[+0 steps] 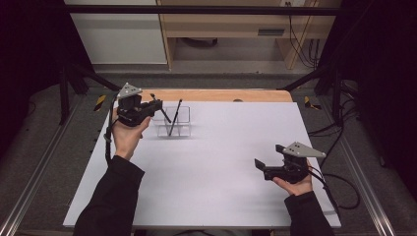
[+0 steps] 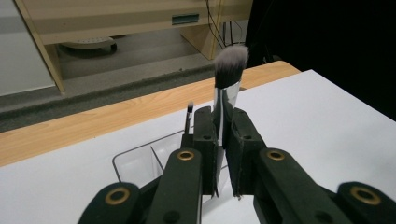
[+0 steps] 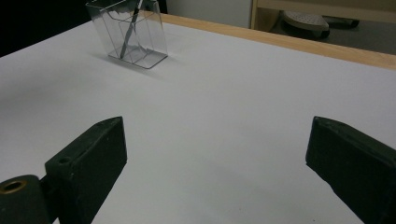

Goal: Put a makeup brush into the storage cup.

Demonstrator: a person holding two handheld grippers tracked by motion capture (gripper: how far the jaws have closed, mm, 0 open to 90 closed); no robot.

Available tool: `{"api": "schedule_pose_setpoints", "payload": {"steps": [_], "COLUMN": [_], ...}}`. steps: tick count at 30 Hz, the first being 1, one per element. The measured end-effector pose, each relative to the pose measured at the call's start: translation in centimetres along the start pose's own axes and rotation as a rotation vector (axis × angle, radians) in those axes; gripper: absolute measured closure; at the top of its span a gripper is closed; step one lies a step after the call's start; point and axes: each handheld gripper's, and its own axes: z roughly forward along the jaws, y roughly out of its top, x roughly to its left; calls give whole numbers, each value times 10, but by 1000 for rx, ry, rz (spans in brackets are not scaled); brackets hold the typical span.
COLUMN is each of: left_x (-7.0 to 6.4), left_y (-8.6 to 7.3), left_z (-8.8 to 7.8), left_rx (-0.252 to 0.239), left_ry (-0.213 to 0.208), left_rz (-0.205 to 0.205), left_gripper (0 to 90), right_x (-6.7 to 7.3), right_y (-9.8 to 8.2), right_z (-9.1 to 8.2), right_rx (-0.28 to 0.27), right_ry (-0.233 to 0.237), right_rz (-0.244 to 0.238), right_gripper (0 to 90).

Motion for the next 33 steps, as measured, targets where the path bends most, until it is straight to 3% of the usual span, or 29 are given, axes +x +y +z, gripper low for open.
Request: {"api": "schedule_pose_setpoints", "payload": {"steps": [11,22,33], "left_x": [4,4,15], "left_y": [11,12,8], "left_z": [12,24,31], "left_rx": [4,17,47], "left_ry": [25,39,78], "left_rz": [6,12,4], "left_gripper": [831,831,831], "right_x": [0,0,0], "right_y": [0,0,0], "right_z": [1,2,2], "right_rx": [-1,1,2], "right_ry": [3,5,5], "right_rz": [1,-2,-2], "right_gripper": [56,56,56]}}
